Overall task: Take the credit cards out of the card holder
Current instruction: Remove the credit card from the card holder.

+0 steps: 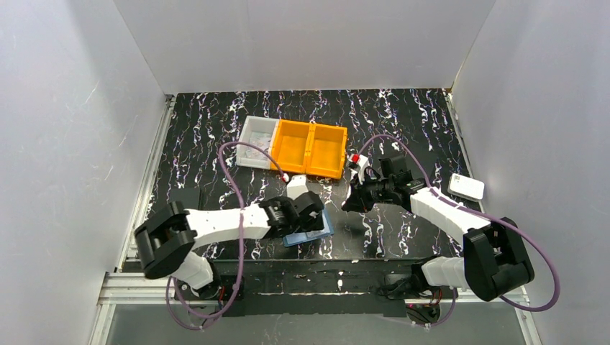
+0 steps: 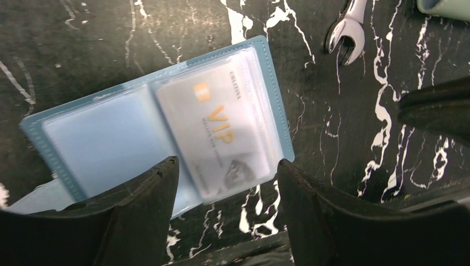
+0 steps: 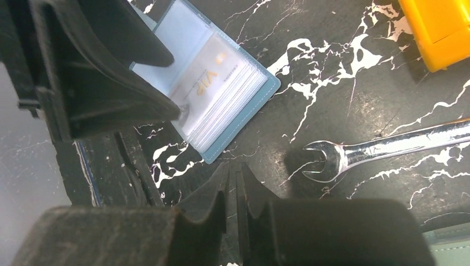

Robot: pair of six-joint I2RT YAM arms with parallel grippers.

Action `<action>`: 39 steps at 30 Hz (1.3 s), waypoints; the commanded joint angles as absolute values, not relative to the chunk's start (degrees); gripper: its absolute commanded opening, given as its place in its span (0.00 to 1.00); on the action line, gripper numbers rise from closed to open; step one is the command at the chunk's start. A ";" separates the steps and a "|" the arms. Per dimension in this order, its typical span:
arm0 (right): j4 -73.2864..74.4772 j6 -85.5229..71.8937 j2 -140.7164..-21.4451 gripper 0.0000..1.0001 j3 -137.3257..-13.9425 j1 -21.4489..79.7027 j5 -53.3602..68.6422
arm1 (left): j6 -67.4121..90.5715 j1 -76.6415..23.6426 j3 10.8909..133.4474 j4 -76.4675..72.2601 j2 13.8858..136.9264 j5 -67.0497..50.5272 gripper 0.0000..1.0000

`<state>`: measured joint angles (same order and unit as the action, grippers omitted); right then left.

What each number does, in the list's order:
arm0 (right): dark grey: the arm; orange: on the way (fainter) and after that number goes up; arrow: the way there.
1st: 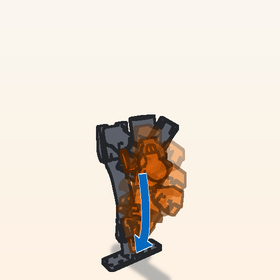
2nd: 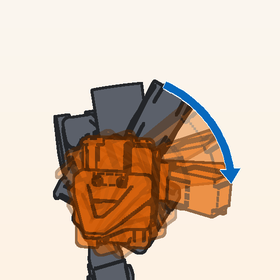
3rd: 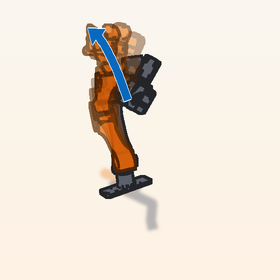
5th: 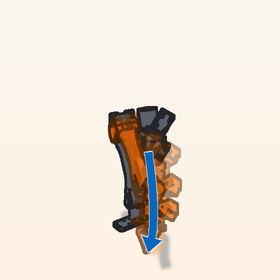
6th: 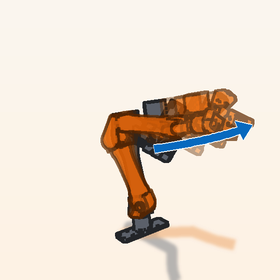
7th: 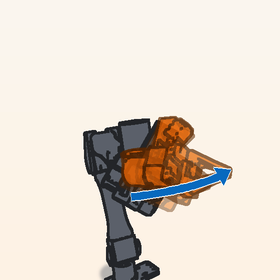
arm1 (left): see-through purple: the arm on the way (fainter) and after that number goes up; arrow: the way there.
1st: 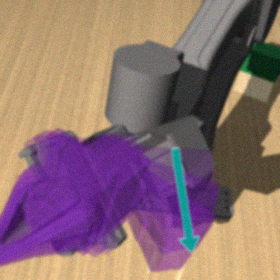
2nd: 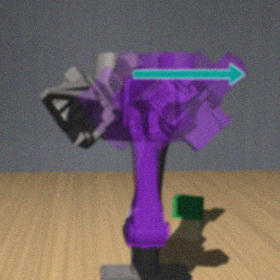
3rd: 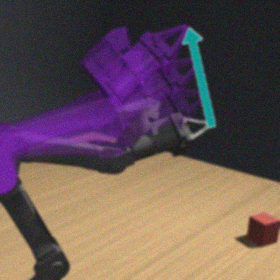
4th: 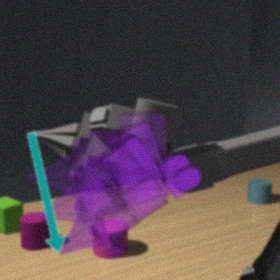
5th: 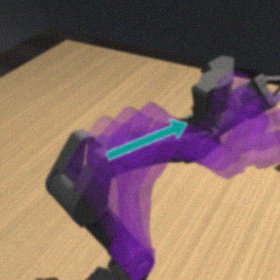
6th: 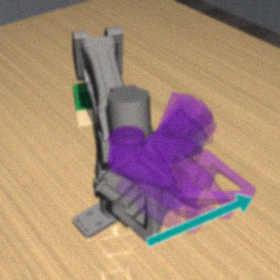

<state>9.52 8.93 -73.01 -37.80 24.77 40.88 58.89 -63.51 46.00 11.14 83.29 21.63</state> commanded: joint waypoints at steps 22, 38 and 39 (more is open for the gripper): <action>10.01 11.73 -73.17 0.21 -40.21 25.20 39.10 | 70.24 -63.99 65.22 34.81 97.92 26.69 0.66; 10.90 12.57 -72.88 0.21 -40.35 25.18 39.54 | 70.38 -64.03 67.00 33.44 101.86 24.22 0.70; 10.90 12.52 -72.80 0.21 -40.39 25.22 39.53 | 70.52 -63.99 66.82 33.41 101.89 24.18 0.69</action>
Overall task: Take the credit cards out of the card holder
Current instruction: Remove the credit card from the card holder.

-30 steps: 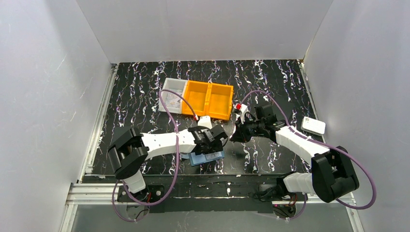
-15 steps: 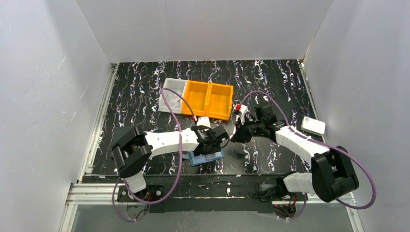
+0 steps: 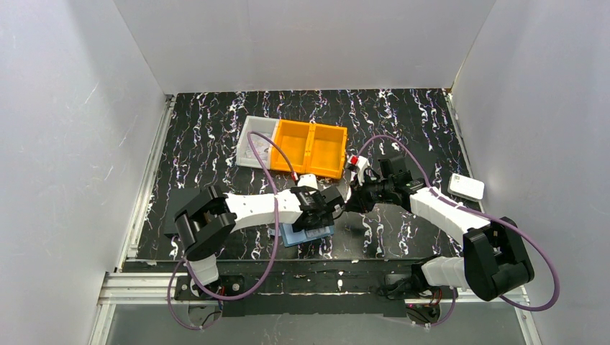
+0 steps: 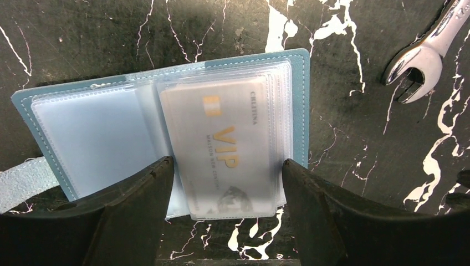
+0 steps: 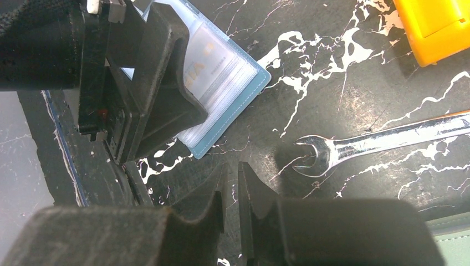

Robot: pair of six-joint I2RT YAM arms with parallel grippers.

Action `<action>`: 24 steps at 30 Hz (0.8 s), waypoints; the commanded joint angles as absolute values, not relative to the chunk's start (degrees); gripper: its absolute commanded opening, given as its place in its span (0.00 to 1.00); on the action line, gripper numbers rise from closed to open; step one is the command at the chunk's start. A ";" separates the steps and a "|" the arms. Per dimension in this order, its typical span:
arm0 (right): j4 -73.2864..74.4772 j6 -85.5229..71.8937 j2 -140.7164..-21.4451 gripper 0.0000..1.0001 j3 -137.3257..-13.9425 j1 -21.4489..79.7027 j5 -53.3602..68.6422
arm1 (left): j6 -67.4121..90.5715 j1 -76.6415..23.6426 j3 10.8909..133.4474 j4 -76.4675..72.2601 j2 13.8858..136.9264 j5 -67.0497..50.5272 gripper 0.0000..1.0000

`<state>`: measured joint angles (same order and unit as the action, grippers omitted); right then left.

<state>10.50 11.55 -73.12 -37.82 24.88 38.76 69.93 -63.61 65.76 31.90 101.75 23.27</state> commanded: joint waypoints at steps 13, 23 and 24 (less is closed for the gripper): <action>11.59 12.95 -72.78 0.22 -40.49 25.20 40.13 | 66.41 -63.70 54.45 15.47 94.18 19.53 0.57; 11.95 12.92 -73.33 0.22 -40.44 25.22 41.90 | 56.82 -61.08 47.06 -4.06 92.71 8.09 0.57; 11.95 12.72 -73.63 0.22 -40.41 25.21 42.44 | 55.70 -61.01 47.73 -4.40 93.03 7.38 0.57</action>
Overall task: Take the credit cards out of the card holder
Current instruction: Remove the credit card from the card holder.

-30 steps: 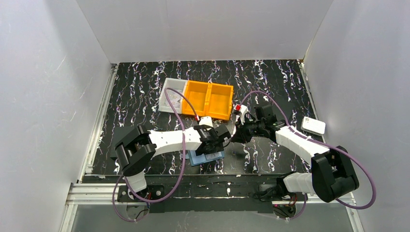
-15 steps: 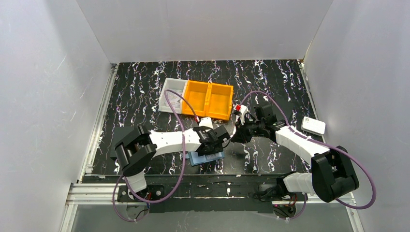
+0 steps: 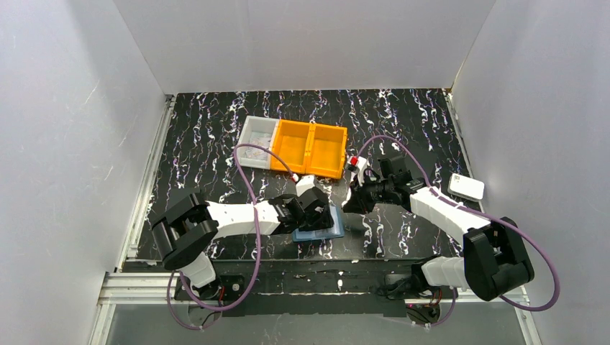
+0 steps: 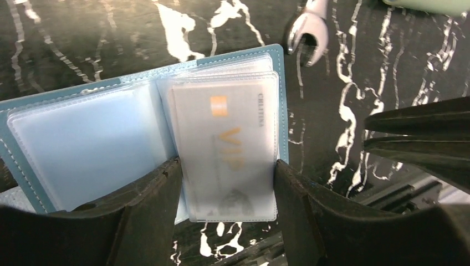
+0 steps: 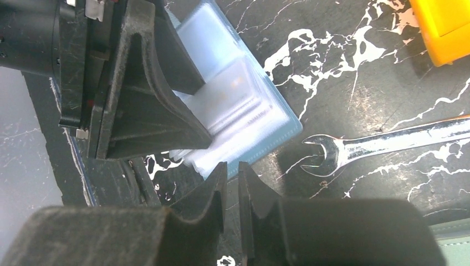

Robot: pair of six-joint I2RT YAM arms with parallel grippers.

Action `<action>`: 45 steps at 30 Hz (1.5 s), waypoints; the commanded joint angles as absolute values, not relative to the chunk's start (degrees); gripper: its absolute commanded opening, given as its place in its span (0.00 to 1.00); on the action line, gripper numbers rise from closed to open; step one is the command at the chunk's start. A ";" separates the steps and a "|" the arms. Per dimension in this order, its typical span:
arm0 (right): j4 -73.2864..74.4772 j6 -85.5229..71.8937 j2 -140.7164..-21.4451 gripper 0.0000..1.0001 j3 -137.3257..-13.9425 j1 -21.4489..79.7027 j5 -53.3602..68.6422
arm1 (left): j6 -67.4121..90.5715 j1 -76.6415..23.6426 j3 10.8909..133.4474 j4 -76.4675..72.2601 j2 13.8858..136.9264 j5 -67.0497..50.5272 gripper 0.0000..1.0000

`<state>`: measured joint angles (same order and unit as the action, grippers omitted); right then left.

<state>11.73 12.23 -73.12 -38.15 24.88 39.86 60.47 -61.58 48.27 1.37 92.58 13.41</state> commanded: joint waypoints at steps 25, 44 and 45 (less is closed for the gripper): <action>2.52 -2.17 -79.97 0.29 -38.26 23.23 42.16 | 56.34 -57.19 41.93 -14.23 93.10 0.00 0.55; 1.29 -3.68 -82.11 0.35 -37.85 23.12 40.15 | 57.19 -57.00 41.01 -17.22 94.20 -3.57 0.54; 1.36 -3.49 -82.08 0.35 -37.80 23.13 39.79 | 57.34 -56.96 40.82 -17.30 94.15 -3.40 0.54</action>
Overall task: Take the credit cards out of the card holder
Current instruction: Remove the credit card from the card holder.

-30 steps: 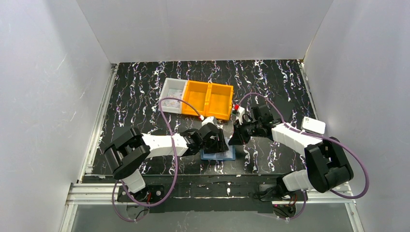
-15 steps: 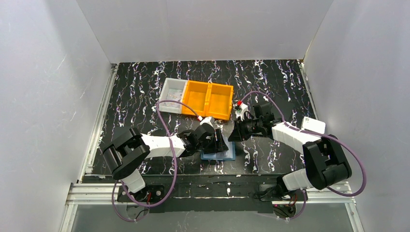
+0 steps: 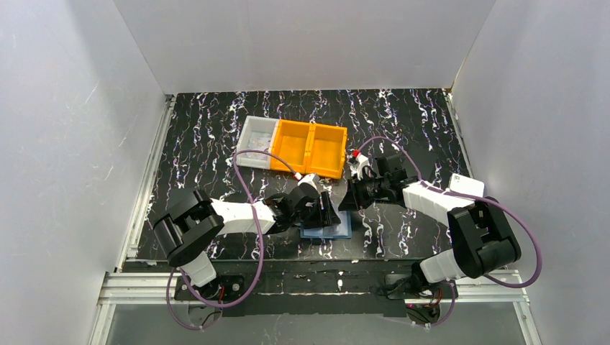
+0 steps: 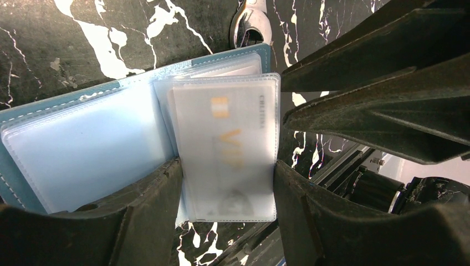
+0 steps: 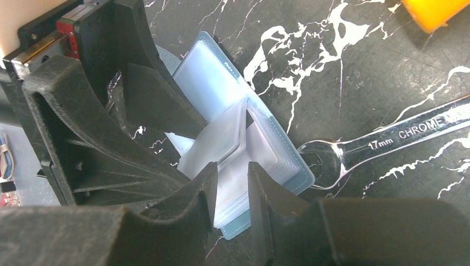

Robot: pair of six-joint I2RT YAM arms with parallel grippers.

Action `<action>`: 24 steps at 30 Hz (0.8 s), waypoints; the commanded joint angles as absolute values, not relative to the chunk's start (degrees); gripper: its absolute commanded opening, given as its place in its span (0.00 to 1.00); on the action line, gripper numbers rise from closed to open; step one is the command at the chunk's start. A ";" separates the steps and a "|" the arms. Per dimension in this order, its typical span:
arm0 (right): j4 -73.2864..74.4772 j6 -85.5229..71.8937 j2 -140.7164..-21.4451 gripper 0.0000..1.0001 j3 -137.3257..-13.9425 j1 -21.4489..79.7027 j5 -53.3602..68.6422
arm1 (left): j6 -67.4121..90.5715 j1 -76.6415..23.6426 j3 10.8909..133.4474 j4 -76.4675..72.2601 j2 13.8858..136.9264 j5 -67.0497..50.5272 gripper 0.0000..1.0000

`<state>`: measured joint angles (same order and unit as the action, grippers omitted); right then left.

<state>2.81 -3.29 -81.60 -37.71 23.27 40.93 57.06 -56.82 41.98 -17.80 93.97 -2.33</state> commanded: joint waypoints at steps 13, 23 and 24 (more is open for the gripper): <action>1.61 -2.91 -82.56 0.34 -37.81 23.50 40.17 | 57.88 -56.87 40.07 -18.26 94.11 -4.11 0.54; 3.28 -1.07 -83.66 0.35 -38.49 24.65 37.24 | 57.99 -56.87 39.85 -18.88 94.44 -4.73 0.55; 3.40 -0.90 -83.71 0.35 -38.54 24.68 37.00 | 58.01 -56.87 39.85 -18.92 94.48 -4.82 0.55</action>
<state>2.87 -2.57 -82.89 -37.71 24.01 38.83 57.74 -56.71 40.95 -19.73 93.97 -2.66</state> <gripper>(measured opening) 0.349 0.554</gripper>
